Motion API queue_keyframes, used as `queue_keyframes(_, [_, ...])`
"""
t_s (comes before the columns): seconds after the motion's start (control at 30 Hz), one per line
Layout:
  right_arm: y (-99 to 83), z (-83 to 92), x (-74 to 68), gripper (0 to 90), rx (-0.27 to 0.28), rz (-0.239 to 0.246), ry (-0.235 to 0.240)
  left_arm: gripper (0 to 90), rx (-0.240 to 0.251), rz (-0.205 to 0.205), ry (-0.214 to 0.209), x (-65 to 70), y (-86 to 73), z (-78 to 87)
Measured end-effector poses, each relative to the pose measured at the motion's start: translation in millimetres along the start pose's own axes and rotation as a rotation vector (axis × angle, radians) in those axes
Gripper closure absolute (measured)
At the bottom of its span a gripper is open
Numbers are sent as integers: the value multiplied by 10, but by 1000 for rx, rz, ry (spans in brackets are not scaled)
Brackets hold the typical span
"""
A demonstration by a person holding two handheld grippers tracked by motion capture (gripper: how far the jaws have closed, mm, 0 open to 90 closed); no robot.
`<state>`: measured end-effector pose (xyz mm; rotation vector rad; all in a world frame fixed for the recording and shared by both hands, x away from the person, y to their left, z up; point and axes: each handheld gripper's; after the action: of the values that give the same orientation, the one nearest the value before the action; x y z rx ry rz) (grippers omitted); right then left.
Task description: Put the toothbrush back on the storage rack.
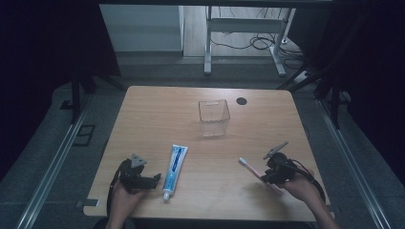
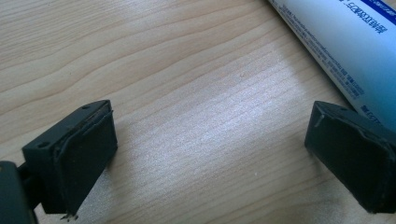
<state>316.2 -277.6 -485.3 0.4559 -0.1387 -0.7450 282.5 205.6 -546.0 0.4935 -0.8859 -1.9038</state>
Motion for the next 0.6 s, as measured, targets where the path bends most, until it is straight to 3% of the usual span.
queue_keyframes(0.37, [258,-167,12,662,-159,36,14,23,0,1,0,1,0,0])
queue_keyframes(0.6, [396,-290,-14,679,-238,41,-9,23,0,1,0,0,0,0])
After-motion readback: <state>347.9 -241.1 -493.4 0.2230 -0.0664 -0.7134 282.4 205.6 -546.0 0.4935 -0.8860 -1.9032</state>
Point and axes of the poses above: each handheld gripper's, and its own axes: z roughly backward along the jaws, y roughly out of its top, x roughly to its right, and after that the axes turned 7 degrees about x, right-handed
